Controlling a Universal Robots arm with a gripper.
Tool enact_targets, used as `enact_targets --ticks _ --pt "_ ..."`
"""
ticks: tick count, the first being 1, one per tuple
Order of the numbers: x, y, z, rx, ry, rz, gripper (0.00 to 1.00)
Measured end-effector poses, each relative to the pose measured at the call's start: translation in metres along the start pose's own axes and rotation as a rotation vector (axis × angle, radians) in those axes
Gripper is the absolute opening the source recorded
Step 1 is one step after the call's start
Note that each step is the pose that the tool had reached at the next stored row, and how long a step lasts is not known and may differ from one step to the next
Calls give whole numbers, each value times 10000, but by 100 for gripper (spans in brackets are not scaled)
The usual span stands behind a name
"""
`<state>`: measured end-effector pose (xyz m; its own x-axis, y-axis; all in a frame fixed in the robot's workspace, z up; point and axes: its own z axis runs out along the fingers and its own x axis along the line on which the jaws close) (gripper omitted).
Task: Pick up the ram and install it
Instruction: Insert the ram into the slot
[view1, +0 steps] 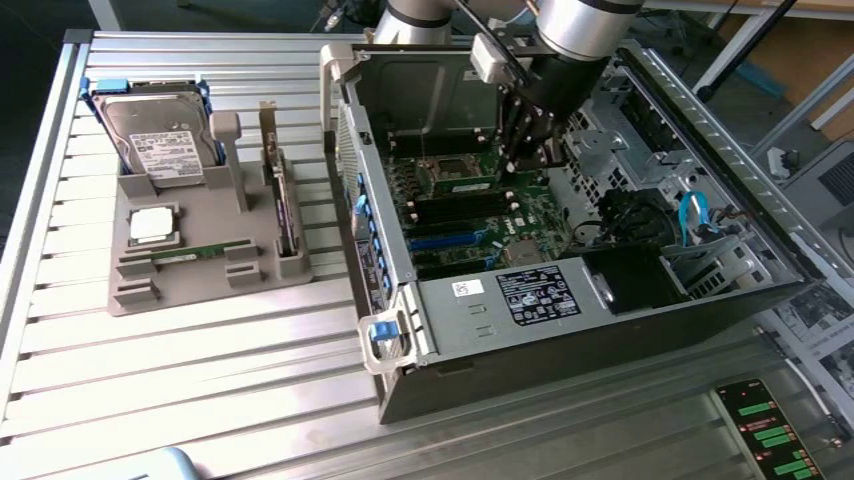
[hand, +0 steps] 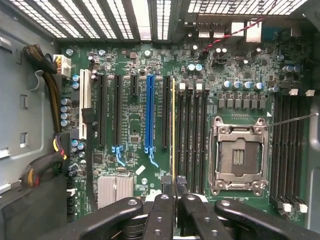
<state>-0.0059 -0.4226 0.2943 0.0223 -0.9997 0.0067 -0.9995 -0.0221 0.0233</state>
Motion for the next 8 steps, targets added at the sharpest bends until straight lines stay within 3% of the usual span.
enact_targets --ticks 8 --pt "0 0 16 -1 -3 125 12"
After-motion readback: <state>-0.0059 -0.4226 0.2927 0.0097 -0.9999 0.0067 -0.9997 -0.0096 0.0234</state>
